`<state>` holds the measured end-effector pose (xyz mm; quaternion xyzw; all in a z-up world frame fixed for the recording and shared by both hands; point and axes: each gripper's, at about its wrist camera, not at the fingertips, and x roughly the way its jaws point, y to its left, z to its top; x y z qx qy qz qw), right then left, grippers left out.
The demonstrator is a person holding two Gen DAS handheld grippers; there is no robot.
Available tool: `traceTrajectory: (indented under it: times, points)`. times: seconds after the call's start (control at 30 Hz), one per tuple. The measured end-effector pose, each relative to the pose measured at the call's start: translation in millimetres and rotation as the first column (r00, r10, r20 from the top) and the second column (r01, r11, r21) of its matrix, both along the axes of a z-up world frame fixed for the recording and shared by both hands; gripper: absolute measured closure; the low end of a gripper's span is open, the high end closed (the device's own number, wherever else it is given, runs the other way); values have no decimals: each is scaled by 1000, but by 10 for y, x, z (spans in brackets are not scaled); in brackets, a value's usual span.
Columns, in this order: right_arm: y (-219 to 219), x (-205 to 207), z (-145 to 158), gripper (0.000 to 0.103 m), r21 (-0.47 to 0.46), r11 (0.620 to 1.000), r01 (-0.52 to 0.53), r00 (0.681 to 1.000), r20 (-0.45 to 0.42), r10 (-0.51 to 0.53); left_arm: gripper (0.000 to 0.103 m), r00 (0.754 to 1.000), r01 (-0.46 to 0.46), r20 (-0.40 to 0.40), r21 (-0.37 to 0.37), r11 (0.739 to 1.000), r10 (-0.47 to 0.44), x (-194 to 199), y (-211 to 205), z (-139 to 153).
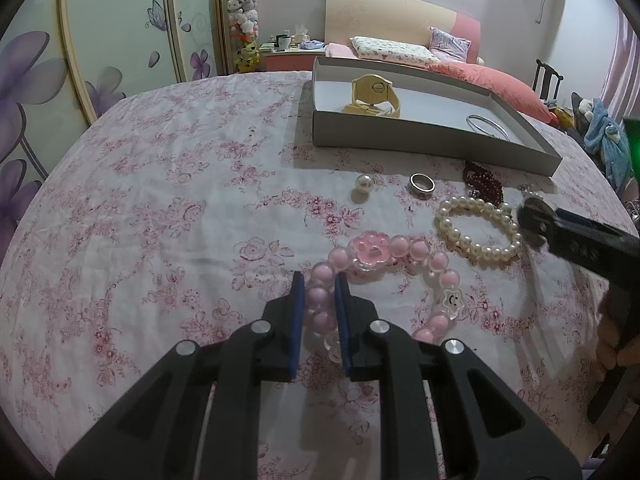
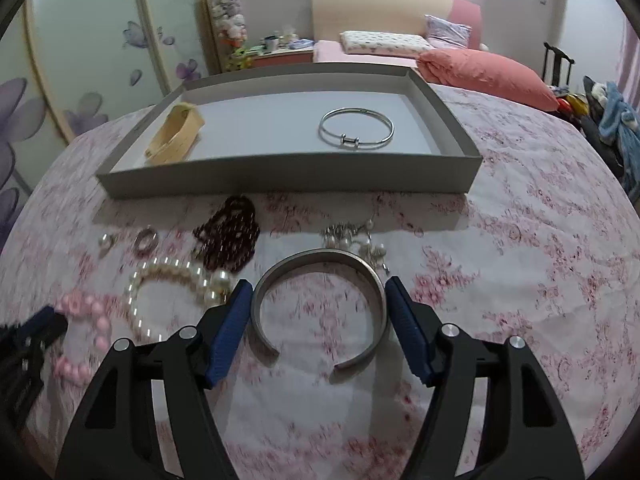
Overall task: Organize jewelry
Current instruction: 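Grasp the pink beaded bracelet with the left gripper, then grasp the open silver cuff with the right gripper while the left gripper holds the pink bracelet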
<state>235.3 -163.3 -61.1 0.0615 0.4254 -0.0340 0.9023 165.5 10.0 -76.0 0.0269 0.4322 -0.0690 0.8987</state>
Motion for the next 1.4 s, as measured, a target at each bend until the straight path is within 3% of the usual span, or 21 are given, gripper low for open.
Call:
traceTrajectory:
  times: [0.2,0.33,0.53,0.63,0.8,0.83,0.93,1.03,1.13,1.3,1.4]
  points:
    - [-120,-151,19,34,-13,1000,-17,1000,-5,17,86,1000,0,0,4,1000,0,1,-2,-1]
    - [-159,-178,19,25,10,1000,-6,1000,-8,6,86,1000,0,1,7,1000,0,2,-13,-3]
    - [-164,-215,-2,24,-13,1000,3,1000,-16,-3,86,1000,1,1,12,1000,-1,1,-29,-3]
    - [-153,-243,-2,35,-26,999,-19,1000,-9,19,84,1000,3,1,15,1000,-3,4,-40,-5]
    - [-187,-291,5,36,11,999,-35,999,12,35,81,1000,9,2,24,1000,-9,5,-72,-4]
    - [-192,-305,14,36,18,999,-35,999,20,34,79,1000,10,2,27,1000,-10,7,-80,-5]
    - [-193,-329,23,36,29,999,-37,999,27,37,46,1000,-11,-5,60,998,12,21,-104,-20]
    - [-190,-339,21,36,43,998,-40,999,26,39,46,1000,-9,-8,44,999,10,37,-71,-20]
    - [-193,-341,22,36,47,998,-41,999,26,40,51,1000,10,-5,46,999,-10,41,-77,-14]
    - [-194,-370,27,36,60,997,-49,998,30,47,87,998,64,4,45,997,-64,44,-129,-6]
    - [-200,-409,50,36,76,996,-55,998,49,51,89,997,72,4,17,997,-72,44,-103,-1]
